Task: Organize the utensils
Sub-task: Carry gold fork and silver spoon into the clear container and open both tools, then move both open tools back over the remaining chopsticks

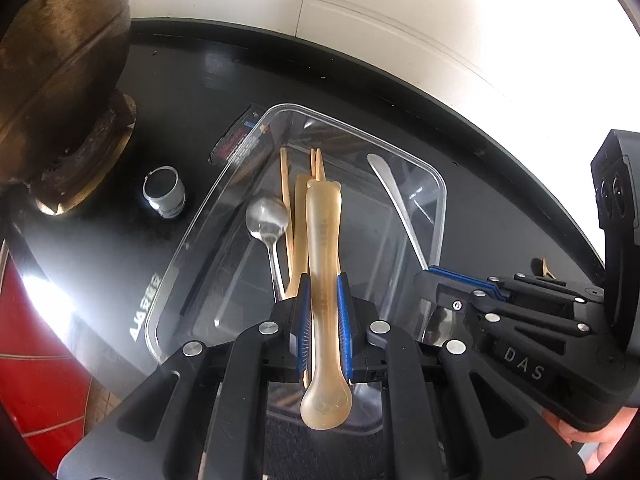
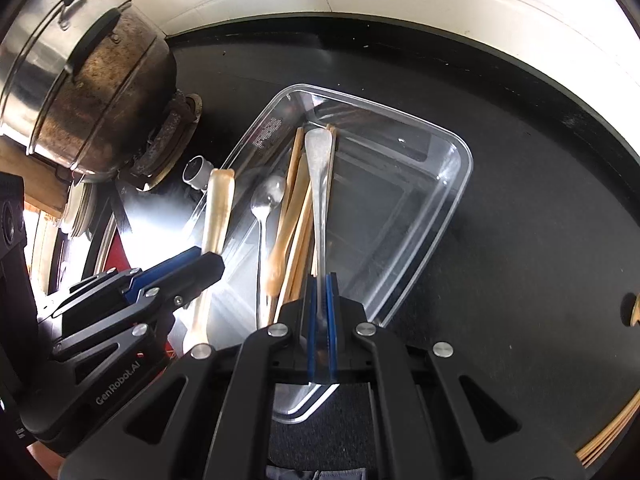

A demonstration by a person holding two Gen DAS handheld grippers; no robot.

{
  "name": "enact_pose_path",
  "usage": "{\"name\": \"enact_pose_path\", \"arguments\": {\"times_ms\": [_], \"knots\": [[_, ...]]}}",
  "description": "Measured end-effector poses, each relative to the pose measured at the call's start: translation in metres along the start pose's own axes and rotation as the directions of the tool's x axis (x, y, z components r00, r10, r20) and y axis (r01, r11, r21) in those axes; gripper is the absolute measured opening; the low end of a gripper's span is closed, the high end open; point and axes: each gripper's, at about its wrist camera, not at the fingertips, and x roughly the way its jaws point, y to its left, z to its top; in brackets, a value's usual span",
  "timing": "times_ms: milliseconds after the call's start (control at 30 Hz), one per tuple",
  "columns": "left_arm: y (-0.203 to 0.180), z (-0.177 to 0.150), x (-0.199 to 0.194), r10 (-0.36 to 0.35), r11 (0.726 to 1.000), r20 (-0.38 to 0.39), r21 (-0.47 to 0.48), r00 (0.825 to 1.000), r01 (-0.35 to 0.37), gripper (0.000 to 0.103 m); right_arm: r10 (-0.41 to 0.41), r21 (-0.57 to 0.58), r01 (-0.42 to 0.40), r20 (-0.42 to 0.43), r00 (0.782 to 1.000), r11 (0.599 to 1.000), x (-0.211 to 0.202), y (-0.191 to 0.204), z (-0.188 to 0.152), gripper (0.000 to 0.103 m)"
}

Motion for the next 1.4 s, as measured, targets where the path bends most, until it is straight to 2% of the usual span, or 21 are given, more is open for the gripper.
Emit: {"name": "enact_pose_path", "arguments": {"times_ms": [433, 467, 500, 533, 567, 600, 767, 1133, 1400], "knots": [[0.005, 0.015, 0.028, -0.002, 1.000, -0.055, 0.013, 0.998, 0.003, 0.012, 0.028, 0.054, -0.028, -0.010, 1.000, 0.998, 0.020, -0.010, 0.024, 0.005], [0.006, 0.016, 0.029, 0.003, 1.000, -0.059, 0.013, 0.998, -0.002, 0.016, 0.037, 0.066, -0.037, -0.007, 0.999, 0.997, 0.020, -0.011, 0.025, 0.006], [0.008, 0.015, 0.030, 0.018, 1.000, -0.056, 0.006, 0.998, -0.018, 0.022, 0.046, 0.081, -0.045, -0.011, 0.999, 0.996, 0.020, -0.014, 0.027, 0.013], [0.009, 0.014, 0.029, 0.022, 1.000, -0.054, 0.001, 0.998, -0.022, 0.044, 0.050, 0.101, -0.049, -0.006, 0.999, 0.994, 0.019, -0.018, 0.028, 0.023], [0.012, 0.013, 0.027, 0.026, 1.000, -0.044, -0.009, 0.999, -0.026, 0.068, 0.054, 0.114, -0.055, 0.006, 0.999, 0.992, 0.017, -0.020, 0.029, 0.059], [0.014, 0.012, 0.024, 0.038, 0.999, -0.027, -0.020, 0.999, -0.039, 0.073, 0.053, 0.134, -0.057, 0.033, 0.998, 0.989, 0.012, -0.024, 0.030, 0.077], [0.019, 0.005, 0.018, 0.044, 0.998, -0.018, -0.053, 0.999, -0.045, 0.075, 0.050, 0.180, -0.062, 0.068, 0.996, 0.982, 0.001, -0.036, 0.029, 0.077], [0.004, -0.011, 0.000, 0.035, 0.999, 0.013, -0.042, 0.999, -0.035, 0.075, 0.036, 0.160, -0.052, 0.104, 0.994, 0.986, -0.027, -0.034, 0.006, 0.077], [-0.037, -0.031, -0.006, 0.023, 0.999, 0.013, 0.026, 1.000, -0.023, 0.075, 0.006, 0.207, -0.039, 0.158, 0.987, 0.977, -0.062, -0.063, -0.029, 0.077]]}}
